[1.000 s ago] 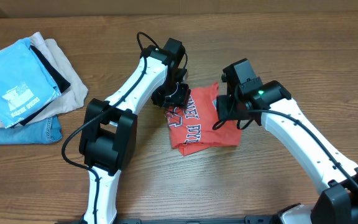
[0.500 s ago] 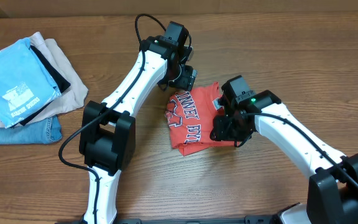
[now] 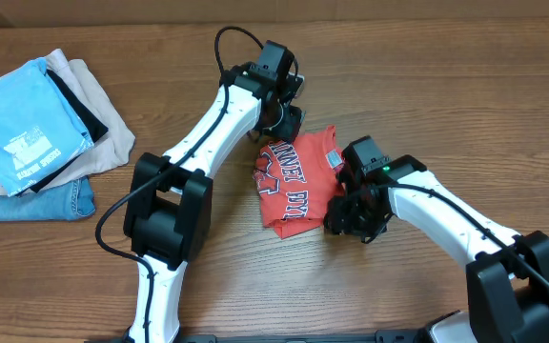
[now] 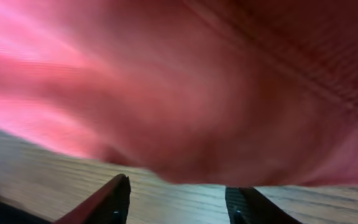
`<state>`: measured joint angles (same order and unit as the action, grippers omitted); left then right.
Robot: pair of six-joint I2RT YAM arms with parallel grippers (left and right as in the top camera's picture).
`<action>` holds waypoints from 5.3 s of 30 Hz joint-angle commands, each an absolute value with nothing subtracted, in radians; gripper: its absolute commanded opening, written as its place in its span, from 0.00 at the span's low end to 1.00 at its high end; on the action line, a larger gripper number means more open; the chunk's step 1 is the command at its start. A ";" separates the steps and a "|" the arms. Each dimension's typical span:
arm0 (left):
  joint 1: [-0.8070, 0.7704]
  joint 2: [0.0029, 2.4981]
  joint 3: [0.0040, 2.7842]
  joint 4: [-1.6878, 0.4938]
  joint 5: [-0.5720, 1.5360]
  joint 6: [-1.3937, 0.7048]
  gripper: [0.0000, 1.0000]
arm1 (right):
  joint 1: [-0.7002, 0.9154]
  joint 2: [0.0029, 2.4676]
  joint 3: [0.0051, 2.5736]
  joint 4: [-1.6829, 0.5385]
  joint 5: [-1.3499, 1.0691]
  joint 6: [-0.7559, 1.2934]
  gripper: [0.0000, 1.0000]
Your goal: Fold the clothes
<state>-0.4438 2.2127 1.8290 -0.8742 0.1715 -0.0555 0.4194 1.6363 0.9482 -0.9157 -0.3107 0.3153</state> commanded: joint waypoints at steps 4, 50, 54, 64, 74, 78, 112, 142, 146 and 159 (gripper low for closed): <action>-0.448 2.205 1.719 -0.854 0.185 -0.033 0.56 | 0.410 1.679 0.940 -0.859 -0.236 0.319 0.56; -0.499 2.116 1.669 -0.830 0.273 -0.220 0.49 | 0.205 1.717 0.951 -0.756 -0.603 0.105 0.11; -0.501 2.131 1.669 -0.753 0.252 -0.221 0.51 | 0.166 1.716 0.977 -0.814 -0.526 0.135 0.06; -0.532 2.237 1.669 -0.676 0.262 -0.225 0.53 | 0.139 1.715 0.994 -0.904 -0.178 0.184 0.10; -0.458 2.201 1.802 -0.749 0.252 -0.224 0.62 | 0.139 1.715 0.994 -0.896 -0.076 0.184 0.15; -0.433 2.179 1.865 -0.933 0.271 -0.220 0.67 | 0.139 1.715 0.994 -0.896 -0.076 0.184 0.15; -0.475 2.173 1.731 -1.355 0.582 0.364 0.60 | 0.107 1.672 1.055 -1.042 -0.508 0.118 0.46; -0.534 2.173 1.627 -1.106 0.477 0.208 0.10 | 0.130 1.647 0.930 -0.893 -0.497 0.104 0.09; -0.521 2.173 1.627 -1.008 0.356 0.087 0.04 | 0.130 1.647 0.930 -0.907 -0.298 0.214 0.08; -0.519 2.173 1.627 -0.959 0.222 -0.015 0.16 | 0.130 1.646 0.899 -0.899 -0.363 0.195 0.09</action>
<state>-0.5304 2.1860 1.6276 -0.9569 0.3088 0.0128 0.1276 1.6684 0.9009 -0.9009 -0.2890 0.2085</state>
